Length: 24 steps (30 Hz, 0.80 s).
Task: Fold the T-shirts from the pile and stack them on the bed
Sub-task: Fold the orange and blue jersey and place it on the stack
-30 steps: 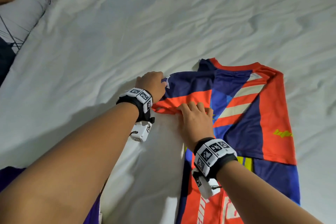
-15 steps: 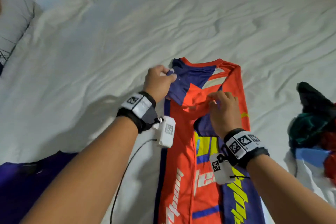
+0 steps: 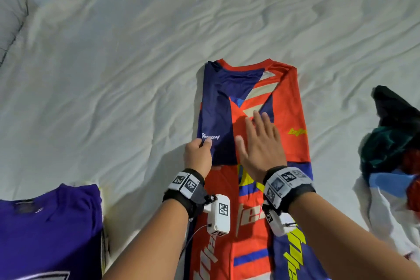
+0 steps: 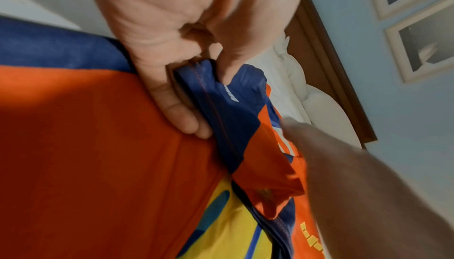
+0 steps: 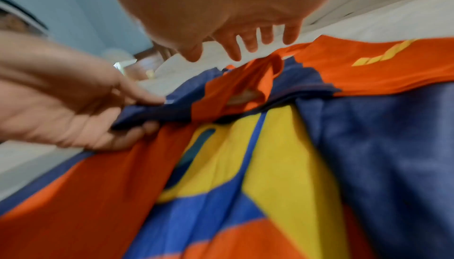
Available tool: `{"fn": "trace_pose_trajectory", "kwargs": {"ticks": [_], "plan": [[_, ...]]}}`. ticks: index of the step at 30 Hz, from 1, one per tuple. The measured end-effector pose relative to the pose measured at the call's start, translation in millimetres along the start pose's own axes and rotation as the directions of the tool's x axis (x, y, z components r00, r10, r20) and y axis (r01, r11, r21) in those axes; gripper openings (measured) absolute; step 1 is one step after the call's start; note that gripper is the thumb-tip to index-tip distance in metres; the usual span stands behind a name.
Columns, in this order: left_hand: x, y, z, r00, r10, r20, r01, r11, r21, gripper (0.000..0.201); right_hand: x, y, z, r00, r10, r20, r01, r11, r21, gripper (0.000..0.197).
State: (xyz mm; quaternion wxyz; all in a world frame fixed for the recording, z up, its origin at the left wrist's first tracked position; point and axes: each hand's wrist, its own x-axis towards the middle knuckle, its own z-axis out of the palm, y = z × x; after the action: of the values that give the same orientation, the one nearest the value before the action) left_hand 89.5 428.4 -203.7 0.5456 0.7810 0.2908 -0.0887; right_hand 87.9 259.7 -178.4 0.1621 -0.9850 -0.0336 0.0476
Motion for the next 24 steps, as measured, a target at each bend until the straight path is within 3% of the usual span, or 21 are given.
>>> {"fn": "trace_pose_trajectory", "kwargs": {"ticks": [2, 4, 7, 10, 13, 15, 16, 18, 19, 21, 22, 24], "plan": [[0.3, -0.6, -2.5, 1.000, -0.012, -0.006, 0.012, 1.000, 0.024, 0.045, -0.3, -3.6, 22.3, 0.991, 0.007, 0.136, 0.000, 0.999, -0.049, 0.079], [2.0, 0.7, -6.5, 0.998, -0.070, 0.003, 0.070, 0.998, -0.002, 0.032, -4.8, 1.0, 41.7, 0.983, 0.041, 0.179, -0.024, 0.995, -0.097, 0.082], [2.2, 3.8, -12.9, 0.998, -0.066, -0.013, 0.066, 0.998, -0.005, 0.017, -14.3, 7.2, 58.0, 0.993, 0.055, 0.107, -0.046, 0.995, -0.085, 0.080], [3.7, -1.4, -17.6, 0.998, -0.041, -0.044, 0.044, 0.997, 0.063, 0.019, -19.6, 5.5, 65.5, 0.997, 0.066, 0.038, -0.063, 0.995, -0.072, 0.079], [4.9, -5.9, -23.1, 0.998, 0.063, -0.029, -0.049, 0.935, 0.351, 0.009, -25.0, 3.0, 68.3, 0.998, 0.061, 0.034, -0.058, 0.995, -0.084, 0.080], [4.9, -0.1, -23.4, 0.970, 0.243, -0.005, -0.178, 0.725, 0.665, 0.013, -26.7, 4.2, 70.4, 0.997, 0.061, 0.043, -0.056, 0.993, -0.102, 0.080], [5.4, 5.6, -21.3, 0.927, 0.376, 0.023, -0.257, 0.587, 0.768, 0.023, -26.7, 4.7, 71.2, 0.997, 0.061, 0.048, -0.055, 0.992, -0.109, 0.080], [8.3, 17.0, -11.2, 0.769, 0.599, 0.222, -0.468, 0.290, 0.835, 0.049, -26.2, 5.5, 72.8, 0.997, 0.061, 0.056, -0.054, 0.992, -0.113, 0.080], [16.2, 14.0, -4.3, 0.686, 0.608, 0.399, -0.586, 0.137, 0.799, 0.060, -26.3, 5.6, 73.5, 0.996, 0.060, 0.059, -0.053, 0.992, -0.113, 0.079], [38.6, 8.6, 2.2, 0.543, 0.497, 0.677, -0.751, -0.073, 0.656, 0.069, -26.8, 6.0, 74.5, 0.997, 0.057, 0.058, -0.050, 0.992, -0.114, 0.079], [52.6, 5.9, 1.5, 0.487, 0.441, 0.754, -0.793, -0.139, 0.593, 0.070, -27.0, 6.1, 74.7, 0.997, 0.057, 0.057, -0.051, 0.992, -0.114, 0.079], [82.9, 6.8, -7.0, 0.423, 0.366, 0.829, -0.814, -0.247, 0.525, 0.071, -27.0, 6.0, 74.5, 0.996, 0.059, 0.060, -0.052, 0.993, -0.108, 0.079]]}}
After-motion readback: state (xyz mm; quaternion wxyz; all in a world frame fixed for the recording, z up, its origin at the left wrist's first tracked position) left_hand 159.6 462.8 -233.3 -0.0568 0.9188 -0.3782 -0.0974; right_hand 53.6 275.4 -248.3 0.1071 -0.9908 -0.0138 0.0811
